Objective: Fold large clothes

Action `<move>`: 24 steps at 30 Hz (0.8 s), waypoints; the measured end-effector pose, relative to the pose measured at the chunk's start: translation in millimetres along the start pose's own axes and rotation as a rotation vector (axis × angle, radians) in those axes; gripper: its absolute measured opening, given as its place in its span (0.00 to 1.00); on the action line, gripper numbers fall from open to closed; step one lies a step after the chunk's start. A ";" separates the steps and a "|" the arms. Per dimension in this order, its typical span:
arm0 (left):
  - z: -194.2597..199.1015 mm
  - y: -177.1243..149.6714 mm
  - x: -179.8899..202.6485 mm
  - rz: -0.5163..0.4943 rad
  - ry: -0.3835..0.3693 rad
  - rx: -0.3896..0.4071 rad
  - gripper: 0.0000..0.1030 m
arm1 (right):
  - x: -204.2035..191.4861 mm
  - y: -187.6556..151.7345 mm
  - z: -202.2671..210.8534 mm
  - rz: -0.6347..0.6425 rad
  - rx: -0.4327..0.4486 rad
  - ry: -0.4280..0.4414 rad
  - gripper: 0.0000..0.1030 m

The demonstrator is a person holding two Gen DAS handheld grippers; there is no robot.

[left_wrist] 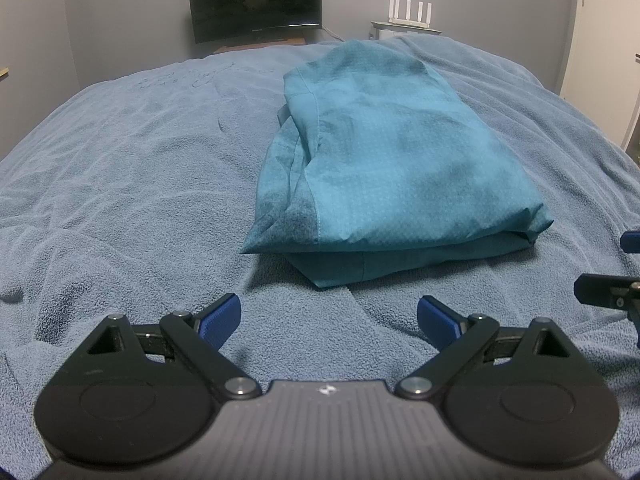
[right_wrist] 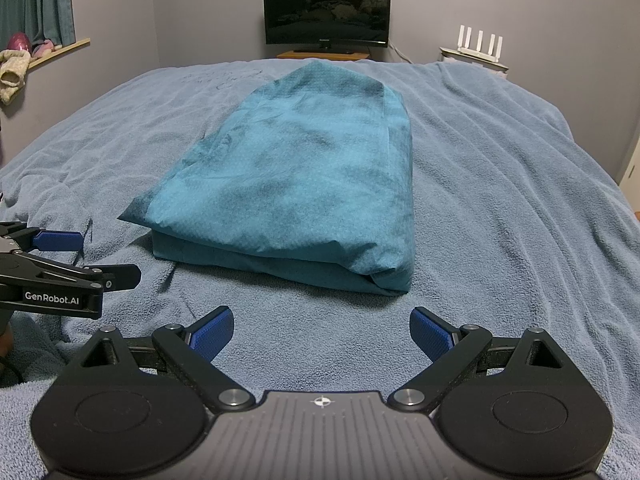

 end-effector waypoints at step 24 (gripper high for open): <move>5.7 -1.4 0.2 -0.035 -0.006 0.015 0.93 | -0.1 0.6 -0.2 0.000 0.000 0.000 0.94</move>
Point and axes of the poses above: each gripper's, at about its wrist camera, not at the fingertips, and z roughly against the way its jaws point, x to its right, y to its top, the point moved 7 cm from there along -z, roughly the way its jaws point, and after that the axes turned 10 degrees about z, right-handed, at the moved point
